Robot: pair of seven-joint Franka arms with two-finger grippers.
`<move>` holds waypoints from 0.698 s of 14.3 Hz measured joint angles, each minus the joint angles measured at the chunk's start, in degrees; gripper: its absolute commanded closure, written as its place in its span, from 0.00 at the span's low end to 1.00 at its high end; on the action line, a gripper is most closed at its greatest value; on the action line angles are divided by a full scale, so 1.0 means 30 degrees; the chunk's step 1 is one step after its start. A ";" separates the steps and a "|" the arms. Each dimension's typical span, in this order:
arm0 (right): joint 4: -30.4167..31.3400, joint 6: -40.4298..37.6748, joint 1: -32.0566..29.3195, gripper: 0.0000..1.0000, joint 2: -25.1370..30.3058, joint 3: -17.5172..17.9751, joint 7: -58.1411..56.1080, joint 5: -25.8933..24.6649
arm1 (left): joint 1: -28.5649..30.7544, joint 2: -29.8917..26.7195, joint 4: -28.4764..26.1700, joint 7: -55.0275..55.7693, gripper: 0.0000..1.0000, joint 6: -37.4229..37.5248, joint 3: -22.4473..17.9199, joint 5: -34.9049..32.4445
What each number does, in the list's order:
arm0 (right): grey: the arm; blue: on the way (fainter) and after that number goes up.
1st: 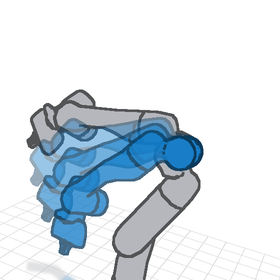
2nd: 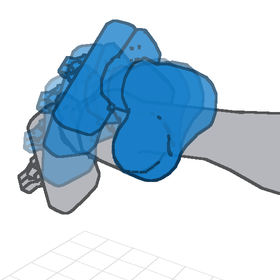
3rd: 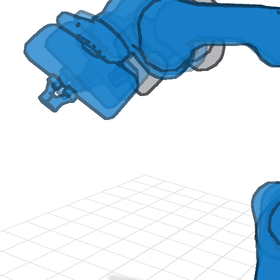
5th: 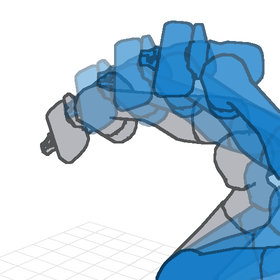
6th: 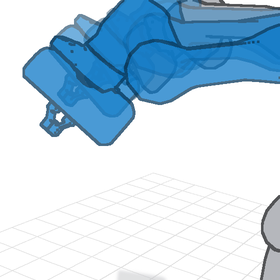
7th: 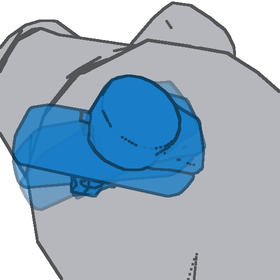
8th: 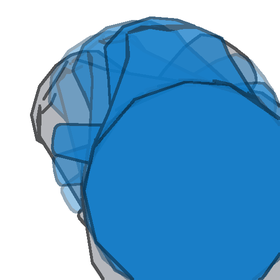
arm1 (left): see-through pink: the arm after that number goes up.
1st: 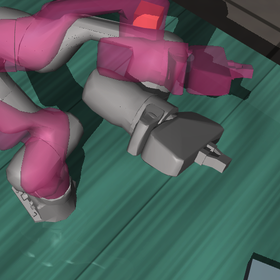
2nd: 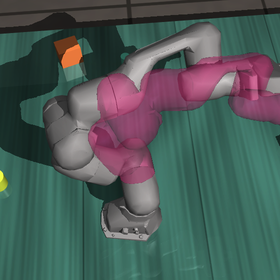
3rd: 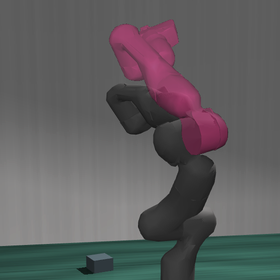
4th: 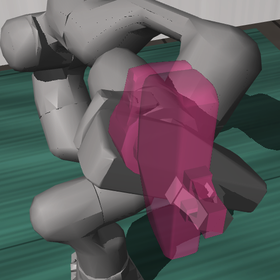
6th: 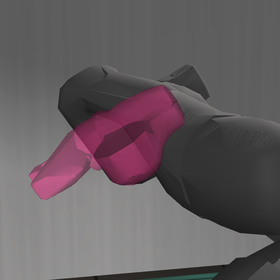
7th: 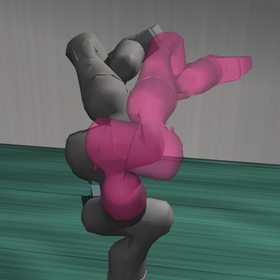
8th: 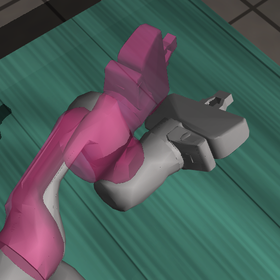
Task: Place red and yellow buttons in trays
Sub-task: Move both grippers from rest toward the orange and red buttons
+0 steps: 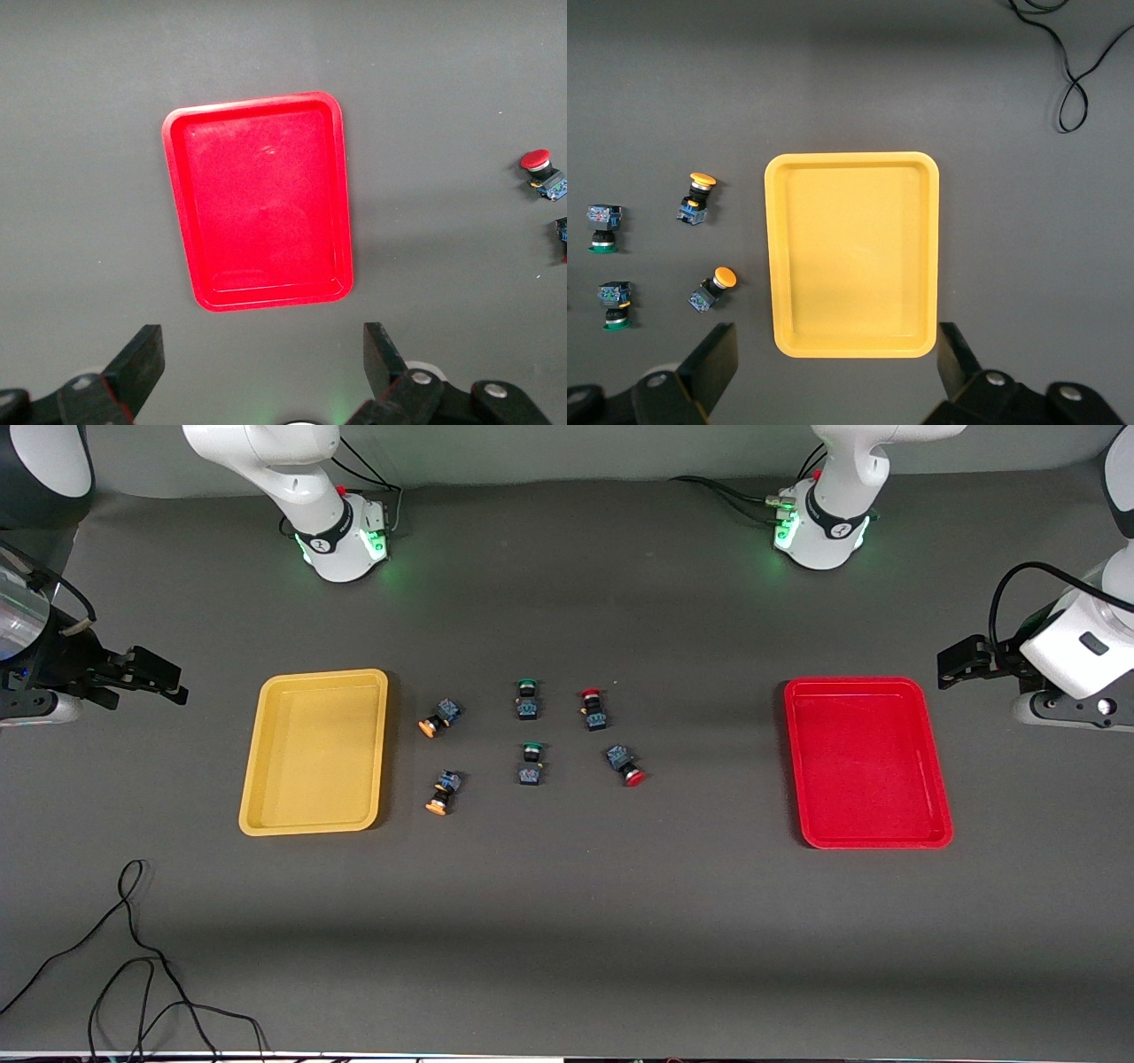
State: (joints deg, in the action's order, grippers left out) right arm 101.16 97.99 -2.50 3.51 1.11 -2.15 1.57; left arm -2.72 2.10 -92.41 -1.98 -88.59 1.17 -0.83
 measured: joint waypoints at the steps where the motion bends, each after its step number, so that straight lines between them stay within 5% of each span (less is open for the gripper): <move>1: -0.0001 -0.0002 0.0000 0.00 -0.0001 0.0000 -0.0001 0.0000 | 0.0000 0.0000 0.0000 0.0000 0.00 0.0000 0.0000 0.0000; 10: -0.0013 -0.0046 0.0209 0.00 -0.0294 0.0154 -0.0003 0.0000 | -0.0034 0.0000 0.0000 0.0000 0.00 0.0010 0.0005 0.0000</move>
State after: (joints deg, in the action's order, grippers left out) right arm 101.12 97.85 -1.87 2.63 1.58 -2.16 1.57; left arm -2.82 2.10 -92.40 -1.98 -88.56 1.18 -0.82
